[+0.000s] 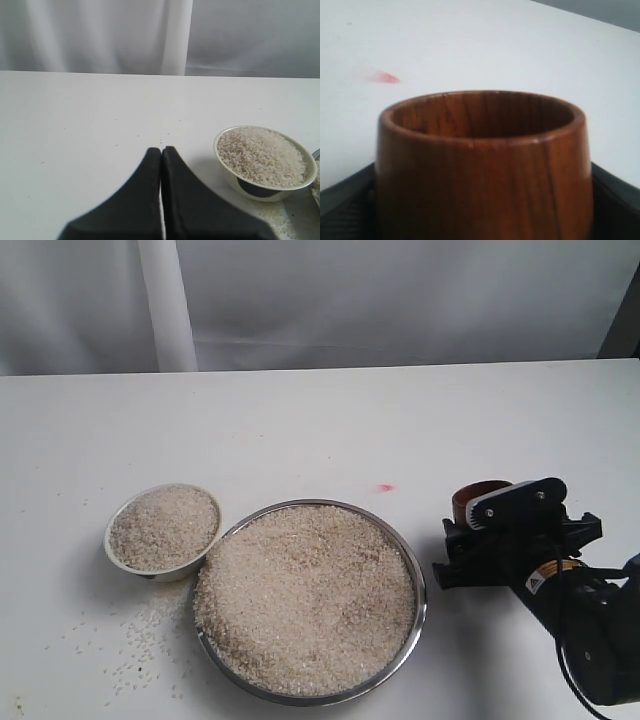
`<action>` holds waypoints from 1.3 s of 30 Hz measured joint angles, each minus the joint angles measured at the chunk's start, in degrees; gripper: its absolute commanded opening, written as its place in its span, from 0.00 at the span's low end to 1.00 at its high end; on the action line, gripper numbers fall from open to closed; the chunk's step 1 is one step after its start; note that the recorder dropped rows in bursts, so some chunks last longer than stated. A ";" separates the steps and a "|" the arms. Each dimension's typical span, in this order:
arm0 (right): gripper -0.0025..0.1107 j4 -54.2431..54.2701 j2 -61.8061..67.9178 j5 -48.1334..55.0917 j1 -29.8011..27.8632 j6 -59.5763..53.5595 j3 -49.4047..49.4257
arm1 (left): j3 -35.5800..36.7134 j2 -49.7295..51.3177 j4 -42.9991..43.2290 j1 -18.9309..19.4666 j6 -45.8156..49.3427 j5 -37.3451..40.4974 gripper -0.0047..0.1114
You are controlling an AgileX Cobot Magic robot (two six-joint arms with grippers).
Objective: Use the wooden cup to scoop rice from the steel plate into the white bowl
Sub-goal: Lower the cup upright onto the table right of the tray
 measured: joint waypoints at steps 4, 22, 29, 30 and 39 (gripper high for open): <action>0.02 0.00 0.09 2.45 0.00 -2.32 0.00 | 0.00 0.00 0.00 0.00 0.00 0.00 0.04; 0.79 1.51 0.09 2.56 0.00 -2.69 0.00 | 0.00 0.00 0.00 0.00 0.00 0.00 0.04; 0.79 1.51 0.09 1.25 0.00 -2.69 0.00 | 0.00 0.00 0.00 0.00 0.00 0.00 0.04; 0.79 1.51 0.09 1.14 0.00 -2.69 0.00 | 0.00 0.00 0.00 0.00 0.00 0.00 0.04; 0.79 1.61 -1.19 -2.82 0.00 -2.69 0.00 | 0.00 0.00 0.00 0.00 0.00 0.00 0.04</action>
